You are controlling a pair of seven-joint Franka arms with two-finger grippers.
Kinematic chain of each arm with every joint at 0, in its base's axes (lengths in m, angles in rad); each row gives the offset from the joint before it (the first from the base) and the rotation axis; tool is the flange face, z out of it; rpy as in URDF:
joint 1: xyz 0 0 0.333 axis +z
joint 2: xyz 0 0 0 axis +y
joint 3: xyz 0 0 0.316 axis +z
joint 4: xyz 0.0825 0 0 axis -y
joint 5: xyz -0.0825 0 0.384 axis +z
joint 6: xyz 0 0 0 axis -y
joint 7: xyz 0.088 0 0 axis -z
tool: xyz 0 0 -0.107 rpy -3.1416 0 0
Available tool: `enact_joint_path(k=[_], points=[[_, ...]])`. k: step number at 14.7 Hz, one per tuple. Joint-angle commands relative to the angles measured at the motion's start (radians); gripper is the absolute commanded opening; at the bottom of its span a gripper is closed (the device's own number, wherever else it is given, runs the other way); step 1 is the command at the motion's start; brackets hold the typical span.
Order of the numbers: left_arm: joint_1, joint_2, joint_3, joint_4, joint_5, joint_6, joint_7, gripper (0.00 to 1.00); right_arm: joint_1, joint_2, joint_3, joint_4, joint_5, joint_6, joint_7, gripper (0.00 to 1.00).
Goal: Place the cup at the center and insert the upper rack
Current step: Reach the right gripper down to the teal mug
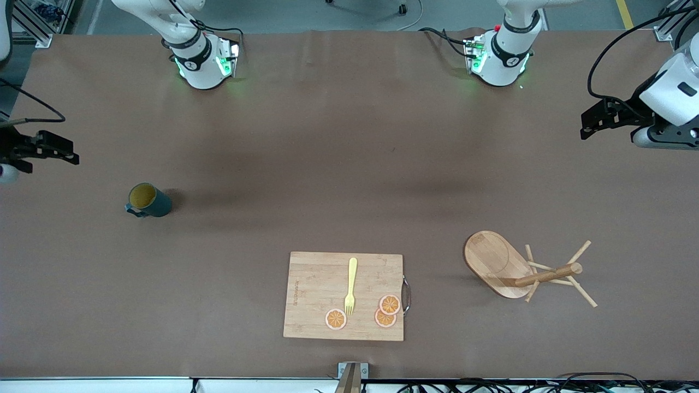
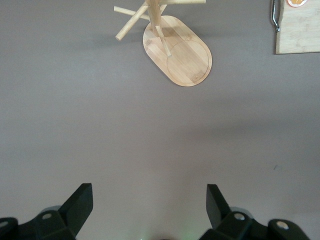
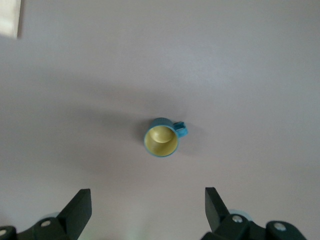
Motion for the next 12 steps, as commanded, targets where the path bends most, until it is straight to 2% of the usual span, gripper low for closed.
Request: enact_joint_path(k=[1,5,7,9,12], points=[[0.003,-0.004,0.0,0.022,0.013,-0.021,0.014,1.0,-0.043,0.045,0.003,-0.077,0.014,0.1,-0.241,1.0],[0.001,-0.011,0.001,0.028,0.015,-0.023,0.012,1.0,-0.071,0.107,0.003,-0.222,0.014,0.275,-0.461,1.0],[0.001,-0.011,0.001,0.028,0.015,-0.023,0.012,1.0,-0.092,0.125,0.005,-0.302,0.025,0.359,-0.49,1.0],[-0.001,-0.007,0.0,0.028,0.015,-0.023,0.011,1.0,-0.094,0.125,0.005,-0.428,0.033,0.523,-0.559,1.0],[-0.001,-0.001,0.0,0.028,0.012,-0.023,0.009,1.0,-0.091,0.135,0.003,-0.539,0.031,0.698,-0.612,0.99]])
